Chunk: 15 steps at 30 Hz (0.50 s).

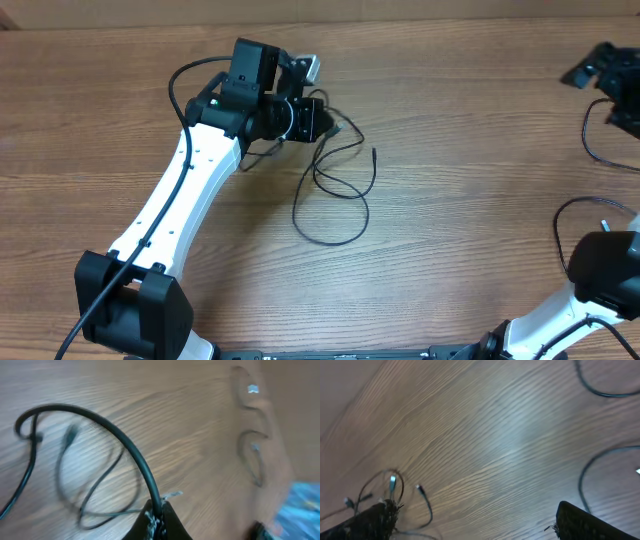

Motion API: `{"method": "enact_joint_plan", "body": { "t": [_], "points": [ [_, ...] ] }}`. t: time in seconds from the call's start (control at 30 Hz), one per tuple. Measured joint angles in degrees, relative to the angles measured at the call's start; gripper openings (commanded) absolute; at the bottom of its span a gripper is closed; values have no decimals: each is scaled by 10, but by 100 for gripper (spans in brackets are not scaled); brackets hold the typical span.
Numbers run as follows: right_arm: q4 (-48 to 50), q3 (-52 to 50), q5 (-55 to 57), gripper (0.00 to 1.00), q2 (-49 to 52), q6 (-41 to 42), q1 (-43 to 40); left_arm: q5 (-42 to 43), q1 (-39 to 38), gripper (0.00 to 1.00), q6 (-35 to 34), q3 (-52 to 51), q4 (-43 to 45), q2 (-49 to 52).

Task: Untangle cables

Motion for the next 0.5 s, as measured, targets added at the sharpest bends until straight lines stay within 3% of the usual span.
{"method": "enact_joint_plan", "body": {
  "t": [0.17, 0.23, 0.27, 0.3, 0.4, 0.5],
  "points": [
    [-23, 0, -2, 100, 0, -22, 60, 93, 0, 8, 35, 0, 40, 0],
    [-29, 0, -2, 100, 0, -30, 85, 100, 0, 31, 41, 0, 60, 0],
    [-31, 0, -3, 100, 0, -34, 104, 101, 0, 49, 45, 0, 68, 0],
    [-31, 0, -3, 100, 0, -37, 113, 100, 0, 53, 44, 0, 76, 0],
    [-31, 0, -3, 100, 5, -47, 159, 62, 0, 58, 40, 0, 73, 0],
    [-31, -1, -4, 100, 15, -50, 186, 6, 4, 56, 35, 0, 42, 0]
  ]
}}
